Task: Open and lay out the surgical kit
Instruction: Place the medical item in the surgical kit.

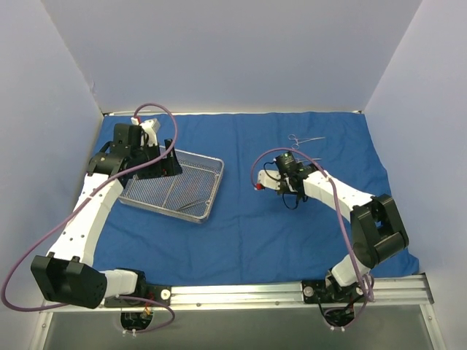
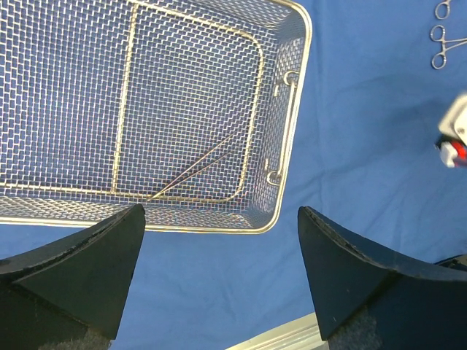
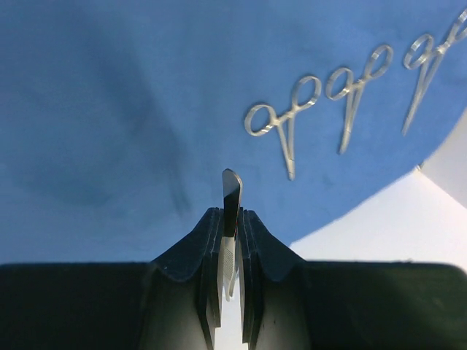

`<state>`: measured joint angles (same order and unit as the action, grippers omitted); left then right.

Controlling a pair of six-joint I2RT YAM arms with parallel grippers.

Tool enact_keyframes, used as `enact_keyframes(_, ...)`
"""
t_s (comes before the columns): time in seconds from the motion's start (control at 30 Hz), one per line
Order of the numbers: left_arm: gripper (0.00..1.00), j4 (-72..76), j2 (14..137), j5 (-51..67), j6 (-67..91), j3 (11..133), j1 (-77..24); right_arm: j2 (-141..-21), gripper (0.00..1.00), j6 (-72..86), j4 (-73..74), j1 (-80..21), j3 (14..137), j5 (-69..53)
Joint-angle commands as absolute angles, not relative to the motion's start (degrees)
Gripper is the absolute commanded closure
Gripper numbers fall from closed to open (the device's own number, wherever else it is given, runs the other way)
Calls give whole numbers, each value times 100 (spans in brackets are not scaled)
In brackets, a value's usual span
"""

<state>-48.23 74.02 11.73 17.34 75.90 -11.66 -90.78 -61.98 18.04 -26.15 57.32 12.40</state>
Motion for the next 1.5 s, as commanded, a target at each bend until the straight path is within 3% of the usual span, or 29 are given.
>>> enact_keyframes(0.0, 6, -4615, 7277, 1116, 1670, 7576, -1064, -8745, 100, -6548, 1925, -2479, 5502, 853)
enact_keyframes(0.5, 6, -4491, 7233, 1371, 1819, 7234, -615, -8868, 100, -6952, 1082, -2013, 4825, 712)
enact_keyframes(0.97, 6, -4474, 7146, 1415, 1820, 6979, -519, -9623, 100, -7409, 827, -1942, 5221, 756)
enact_keyframes(1.47, 6, -4465, 7146, 1441, 1837, 6908, -413, -9685, 100, -7646, 861, -1661, 5203, 765)
